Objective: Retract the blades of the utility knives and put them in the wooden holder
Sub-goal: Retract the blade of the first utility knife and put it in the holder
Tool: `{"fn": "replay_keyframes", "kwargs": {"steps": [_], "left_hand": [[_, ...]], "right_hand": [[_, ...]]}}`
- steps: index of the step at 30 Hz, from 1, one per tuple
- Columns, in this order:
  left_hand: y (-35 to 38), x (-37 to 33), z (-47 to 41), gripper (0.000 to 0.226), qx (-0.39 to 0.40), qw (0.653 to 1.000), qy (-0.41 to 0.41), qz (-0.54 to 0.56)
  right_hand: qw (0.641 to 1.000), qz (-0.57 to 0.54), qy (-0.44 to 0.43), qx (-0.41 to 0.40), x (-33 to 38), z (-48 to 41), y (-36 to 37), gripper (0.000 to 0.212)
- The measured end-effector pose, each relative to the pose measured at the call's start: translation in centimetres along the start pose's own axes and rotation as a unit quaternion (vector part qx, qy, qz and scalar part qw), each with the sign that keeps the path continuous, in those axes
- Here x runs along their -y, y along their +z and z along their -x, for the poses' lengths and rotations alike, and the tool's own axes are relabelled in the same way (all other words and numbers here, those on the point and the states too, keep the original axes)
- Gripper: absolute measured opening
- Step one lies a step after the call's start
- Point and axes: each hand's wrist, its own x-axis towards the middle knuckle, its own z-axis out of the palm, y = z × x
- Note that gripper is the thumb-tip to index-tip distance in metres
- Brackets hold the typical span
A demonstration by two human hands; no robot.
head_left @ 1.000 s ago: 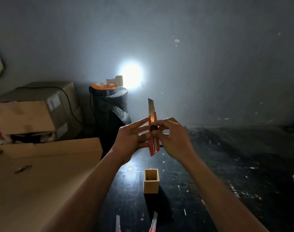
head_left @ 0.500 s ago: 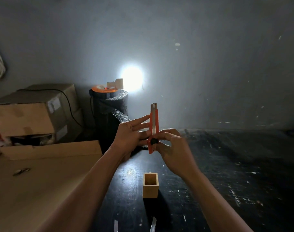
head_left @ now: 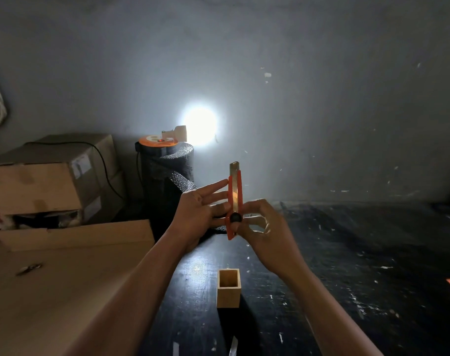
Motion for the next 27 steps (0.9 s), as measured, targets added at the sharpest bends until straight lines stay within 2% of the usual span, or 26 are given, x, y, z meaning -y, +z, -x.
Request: {"fn": "replay_keyframes", "kwargs": {"steps": [3,7,10,16,19,24,27], "left_hand": [[0.1,0.2,0.2,0.049,0.005,1.000,0.007,-0.012],[-0.1,0.4,0.0,0.047,0.002,1.000,0.014,-0.003],[-0.2,0.6,0.0,0.049,0.003,1.000,0.010,0.004],[-0.7,1.5,-0.3,0.053,0.004,1.000,-0.004,0.026],[-0.9,1.7,-0.3,0.051,0.004,1.000,-0.004,0.028],[-1.3,3.1,-0.5,0.048,-0.002,1.000,-0.008,0.011],[-1.6,4.6,-0.4,0.049,0.001,1.000,-0.024,0.013]], "right_hand": [[1.000,0.016,-0.004,0.015,0.1,0.1,-0.2,0.017],[1.000,-0.009,0.009,0.022,0.4,0.3,-0.3,0.030],[0.999,0.015,0.009,0.030,0.2,0.2,-0.1,0.021],[0.999,0.019,0.007,0.028,-0.2,0.4,0.3,0.026],[1.000,0.021,0.007,0.019,-0.7,0.2,0.3,0.017],[0.998,0.046,-0.002,0.043,-1.1,0.1,0.7,0.028],[1.000,0.012,0.016,0.022,-1.7,-0.7,0.9,0.030]]}}
